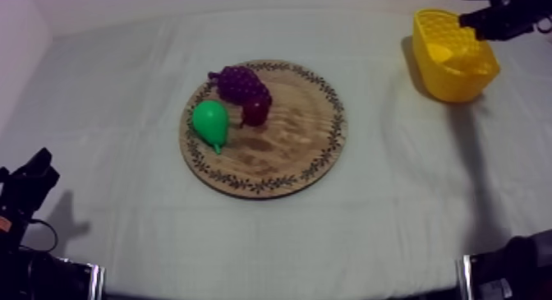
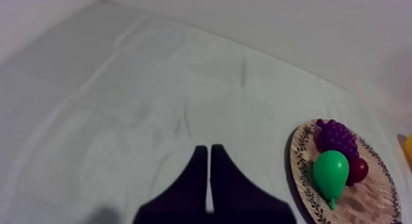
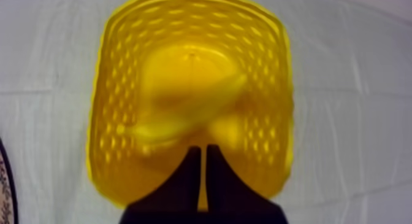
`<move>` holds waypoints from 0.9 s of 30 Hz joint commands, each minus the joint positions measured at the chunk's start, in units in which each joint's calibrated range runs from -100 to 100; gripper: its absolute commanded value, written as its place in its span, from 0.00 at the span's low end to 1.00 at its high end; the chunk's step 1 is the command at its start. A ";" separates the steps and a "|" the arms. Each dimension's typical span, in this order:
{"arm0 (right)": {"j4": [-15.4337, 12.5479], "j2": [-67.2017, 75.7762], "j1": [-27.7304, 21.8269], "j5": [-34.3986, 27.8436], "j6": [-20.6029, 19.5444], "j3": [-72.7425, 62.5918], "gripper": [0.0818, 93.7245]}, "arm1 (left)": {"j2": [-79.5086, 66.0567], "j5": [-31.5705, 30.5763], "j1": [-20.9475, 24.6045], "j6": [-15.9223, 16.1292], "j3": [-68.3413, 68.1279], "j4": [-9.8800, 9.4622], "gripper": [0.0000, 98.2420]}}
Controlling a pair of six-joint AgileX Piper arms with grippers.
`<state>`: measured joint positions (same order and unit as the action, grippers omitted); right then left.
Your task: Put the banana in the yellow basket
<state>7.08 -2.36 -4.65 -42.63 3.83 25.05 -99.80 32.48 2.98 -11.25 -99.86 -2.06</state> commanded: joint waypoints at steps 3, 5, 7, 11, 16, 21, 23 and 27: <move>-0.37 13.85 -0.47 3.19 -0.04 14.24 0.01 | -0.03 0.02 0.03 -0.01 -0.03 -0.01 0.00; -0.24 19.02 -0.61 5.28 -0.38 19.87 0.01 | -0.03 0.02 0.03 -0.01 -0.03 -0.01 0.00; 0.36 24.12 -0.41 7.31 -0.99 25.48 0.01 | -0.03 0.02 0.03 -0.01 -0.03 -0.01 0.00; 2.33 33.48 0.58 10.68 -3.11 35.69 0.01 | -0.03 0.02 0.03 -0.01 -0.03 -0.01 0.00; 3.83 45.18 1.90 13.50 -5.15 48.00 0.01 | -0.03 0.02 0.03 -0.01 -0.03 -0.01 0.00; 1.94 57.92 3.03 12.29 -3.80 58.77 0.01 | -0.03 0.02 0.03 -0.01 -0.03 -0.01 0.00; 0.48 62.50 3.39 10.19 -2.63 61.00 0.01 | -0.03 0.02 0.03 -0.01 -0.03 -0.01 0.00; -2.38 71.02 3.41 6.17 -0.69 63.40 0.01 | -0.03 0.02 0.03 -0.01 -0.03 -0.01 0.00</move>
<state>5.71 60.94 -1.18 -35.37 2.46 86.92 -99.80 32.48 2.98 -11.25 -99.86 -2.06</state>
